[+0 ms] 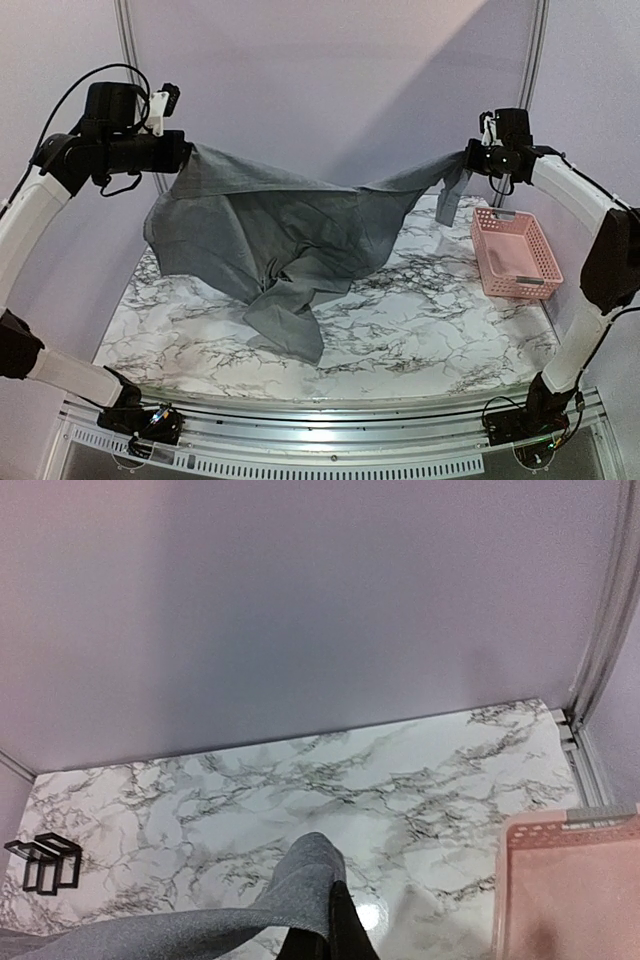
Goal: Remove the brooch from the garment
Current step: Adjust the crumpled clothing at the center of the board.
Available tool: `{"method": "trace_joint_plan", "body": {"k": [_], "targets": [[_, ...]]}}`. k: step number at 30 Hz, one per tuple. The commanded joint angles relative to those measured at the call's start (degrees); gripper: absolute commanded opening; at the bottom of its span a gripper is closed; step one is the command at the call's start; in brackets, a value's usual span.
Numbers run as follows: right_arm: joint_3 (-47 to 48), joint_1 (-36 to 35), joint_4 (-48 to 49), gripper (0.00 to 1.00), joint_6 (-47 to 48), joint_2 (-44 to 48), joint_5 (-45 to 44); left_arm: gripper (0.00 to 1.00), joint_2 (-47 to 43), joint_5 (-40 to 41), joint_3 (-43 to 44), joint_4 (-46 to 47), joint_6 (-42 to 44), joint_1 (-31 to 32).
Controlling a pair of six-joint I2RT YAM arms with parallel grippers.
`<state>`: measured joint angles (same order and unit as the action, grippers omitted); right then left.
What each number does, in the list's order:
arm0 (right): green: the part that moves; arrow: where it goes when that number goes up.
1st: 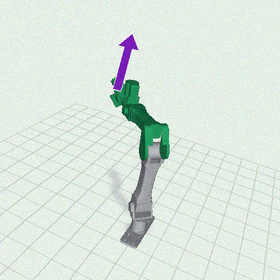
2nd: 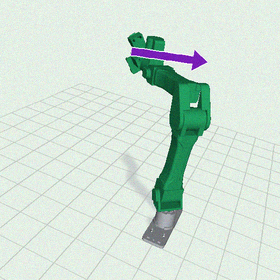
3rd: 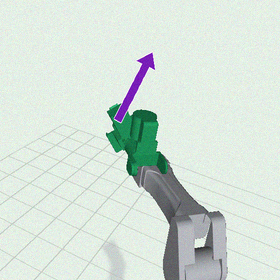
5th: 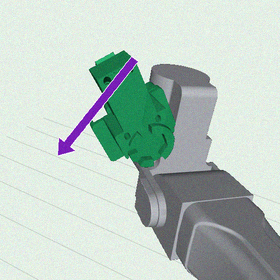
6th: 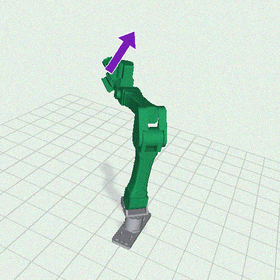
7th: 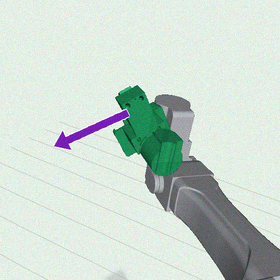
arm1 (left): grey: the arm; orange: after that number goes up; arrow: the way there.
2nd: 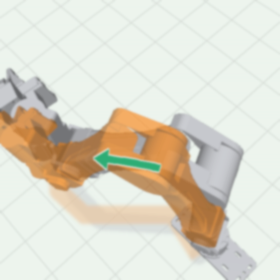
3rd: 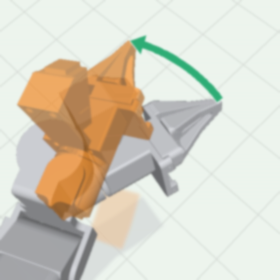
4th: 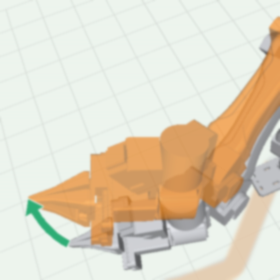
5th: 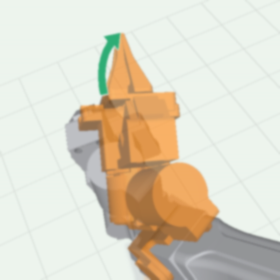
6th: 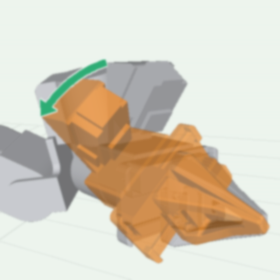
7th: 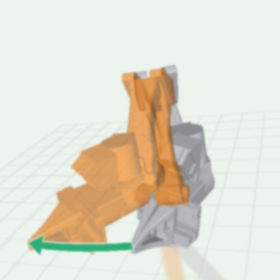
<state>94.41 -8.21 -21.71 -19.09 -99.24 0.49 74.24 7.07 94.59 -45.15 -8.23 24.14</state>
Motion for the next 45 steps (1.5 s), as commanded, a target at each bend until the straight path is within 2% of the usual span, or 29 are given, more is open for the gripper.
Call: {"method": "trace_joint_plan", "body": {"k": [1,4,7,10,12,17,24,29,34,40,45], "targets": [[8.7,2.4,3.6,0.0,-3.0,-5.0,8.7,0.0,4.1,-2.0,7.4,2.0,-3.0,-3.2],[14.5,4.3,6.4,0.0,-4.8,-8.6,18.5,0.0,8.0,-6.4,16.2,2.6,-6.0,-6.7],[17.5,6.7,9.8,0.0,-6.8,-10.5,26.5,0.0,10.9,-9.7,25.3,2.5,-5.9,-7.1],[17.5,7.7,11.7,0.0,-6.7,-10.7,29.9,0.0,10.8,-12.5,28.4,3.8,-4.6,-7.2],[16.3,7.7,10.9,0.0,-5.7,-10.8,28.3,0.0,8.1,-17.2,24.2,6.6,-3.3,-7.1],[10.0,7.7,10.1,0.0,-3.7,-12.5,26.1,0.0,-2.2,-30.6,1.1,13.8,-0.1,-6.3],[6.2,7.7,8.8,0.0,-2.1,-17.6,24.8,0.0,-10.1,-37.5,-16.4,13.3,0.4,-3.6],[5.4,7.8,5.9,0.0,-0.9,-19.6,21.1,0.0,-9.7,-39.8,-22.2,9.8,0.4,4.7],[3.2,7.8,4.2,0.0,1.1,-18.7,15.9,0.0,-7.8,-40.8,-23.9,6.5,0.4,14.2],[2.6,7.7,2.5,0.0,2.4,-18.8,12.1,0.0,-4.2,-39.9,-25.4,6.7,-1.4,27.4],[2.5,7.7,2.8,0.0,1.8,-19.2,11.0,0.0,2.1,-38.1,-25.0,9.4,-3.5,38.9]]}}
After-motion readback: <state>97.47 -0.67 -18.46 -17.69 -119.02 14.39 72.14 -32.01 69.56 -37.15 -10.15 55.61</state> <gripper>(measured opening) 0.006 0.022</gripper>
